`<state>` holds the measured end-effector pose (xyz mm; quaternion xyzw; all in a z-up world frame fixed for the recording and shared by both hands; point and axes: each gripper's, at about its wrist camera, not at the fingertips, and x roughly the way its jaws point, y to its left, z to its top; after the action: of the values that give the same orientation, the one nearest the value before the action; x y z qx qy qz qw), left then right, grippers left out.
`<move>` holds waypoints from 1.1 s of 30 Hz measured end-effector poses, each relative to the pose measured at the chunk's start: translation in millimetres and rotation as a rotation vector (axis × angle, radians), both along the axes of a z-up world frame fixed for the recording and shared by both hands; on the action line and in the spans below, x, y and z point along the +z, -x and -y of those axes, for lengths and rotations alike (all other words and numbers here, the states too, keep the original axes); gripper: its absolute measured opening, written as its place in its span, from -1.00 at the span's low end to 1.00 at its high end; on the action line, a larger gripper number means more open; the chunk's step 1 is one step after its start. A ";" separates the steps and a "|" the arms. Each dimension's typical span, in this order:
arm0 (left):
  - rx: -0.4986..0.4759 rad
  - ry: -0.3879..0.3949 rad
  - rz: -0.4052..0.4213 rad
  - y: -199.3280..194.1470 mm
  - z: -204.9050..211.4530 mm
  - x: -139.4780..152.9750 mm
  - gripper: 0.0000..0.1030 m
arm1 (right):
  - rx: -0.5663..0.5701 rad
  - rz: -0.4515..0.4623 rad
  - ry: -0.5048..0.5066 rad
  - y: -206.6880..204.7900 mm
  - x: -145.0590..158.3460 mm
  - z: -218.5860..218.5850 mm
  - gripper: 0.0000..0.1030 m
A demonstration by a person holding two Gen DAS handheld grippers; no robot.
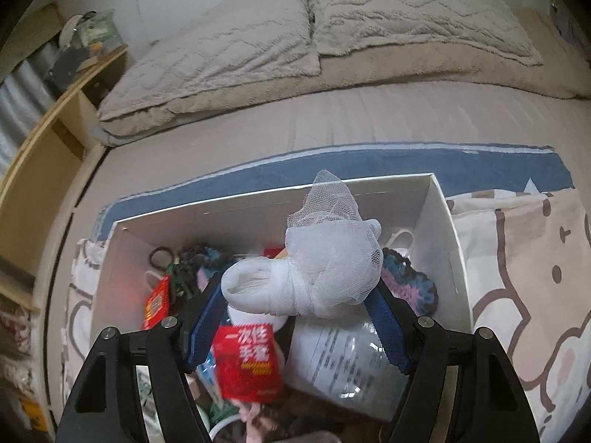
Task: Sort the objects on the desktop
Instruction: 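Lower the mesh bundle into the shoe box and open the right tool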
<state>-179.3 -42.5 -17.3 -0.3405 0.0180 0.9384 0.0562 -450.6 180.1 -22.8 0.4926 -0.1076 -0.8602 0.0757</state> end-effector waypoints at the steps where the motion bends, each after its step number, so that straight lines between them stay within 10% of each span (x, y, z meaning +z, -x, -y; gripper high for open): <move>1: -0.001 0.004 -0.006 3.0 -0.2 1.7 0.74 | -0.001 0.004 0.003 3.1 -2.1 0.4 0.45; 16: -0.019 -0.004 -0.024 41.8 -14.9 15.9 0.74 | 0.020 -0.039 0.165 -1.2 -2.7 -11.4 0.86; 33: -0.007 -0.023 -0.015 105.5 -48.3 39.8 0.74 | 0.226 -0.279 0.204 -107.4 50.8 -42.8 0.87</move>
<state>-284.8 5.8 22.4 -0.3329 0.0089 0.9408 0.0633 -343.2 222.9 28.1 0.3675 -0.1269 -0.8908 0.2353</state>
